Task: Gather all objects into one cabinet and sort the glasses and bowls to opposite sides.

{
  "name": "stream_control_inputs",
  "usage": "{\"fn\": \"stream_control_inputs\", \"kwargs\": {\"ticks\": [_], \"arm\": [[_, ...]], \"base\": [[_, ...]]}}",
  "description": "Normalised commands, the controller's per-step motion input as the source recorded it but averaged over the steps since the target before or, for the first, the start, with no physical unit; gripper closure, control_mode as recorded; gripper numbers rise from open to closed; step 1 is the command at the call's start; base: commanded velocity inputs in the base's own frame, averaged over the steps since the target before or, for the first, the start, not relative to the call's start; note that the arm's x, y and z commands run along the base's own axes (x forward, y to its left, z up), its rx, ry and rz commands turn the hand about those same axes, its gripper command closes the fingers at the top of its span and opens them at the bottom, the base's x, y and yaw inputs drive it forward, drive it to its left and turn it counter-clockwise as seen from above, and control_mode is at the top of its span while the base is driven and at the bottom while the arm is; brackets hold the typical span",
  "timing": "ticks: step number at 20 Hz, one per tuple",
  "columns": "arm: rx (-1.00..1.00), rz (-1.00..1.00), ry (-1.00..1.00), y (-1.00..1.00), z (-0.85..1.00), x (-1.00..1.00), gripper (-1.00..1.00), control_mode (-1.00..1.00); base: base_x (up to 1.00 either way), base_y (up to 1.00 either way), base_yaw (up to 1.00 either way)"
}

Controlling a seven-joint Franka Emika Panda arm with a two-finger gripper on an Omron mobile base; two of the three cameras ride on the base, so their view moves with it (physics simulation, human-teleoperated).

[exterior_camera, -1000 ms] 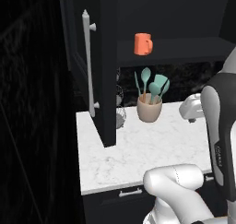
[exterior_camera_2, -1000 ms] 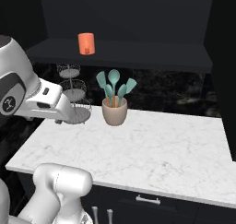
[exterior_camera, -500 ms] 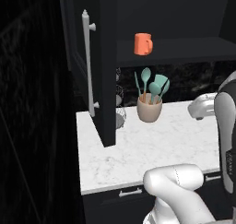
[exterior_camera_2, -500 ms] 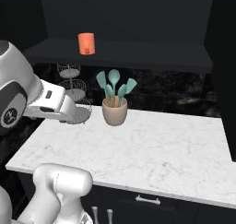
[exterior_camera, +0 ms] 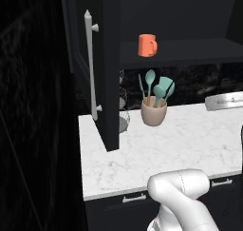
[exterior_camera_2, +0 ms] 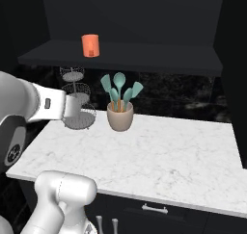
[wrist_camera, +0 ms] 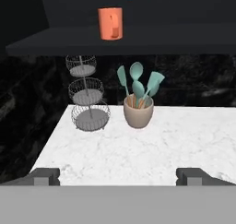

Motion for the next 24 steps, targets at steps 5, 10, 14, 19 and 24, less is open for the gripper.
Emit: {"fn": "stream_control_inputs", "kwargs": {"ticks": [5, 10, 14, 19, 24], "arm": [[0.0, 0.0, -0.2, 0.03, 0.46, 0.44, -1.0, -1.0], [0.0, 0.0, -0.13, 0.16, 0.22, 0.43, -1.0, -1.0], [0.0, 0.0, -0.17, 0.13, 0.0, 0.38, -1.0, -1.0], [0.0, 0.0, -0.14, 0.02, 0.0, 0.39, -1.0, -1.0], [0.0, 0.0, -0.04, 0.0, 0.03, 0.18, -1.0, -1.0]], "base": [[0.0, 0.0, 0.0], [0.0, 0.0, 0.0], [0.0, 0.0, 0.0], [0.0, 0.0, 0.0], [0.0, 0.0, 0.0]]}}
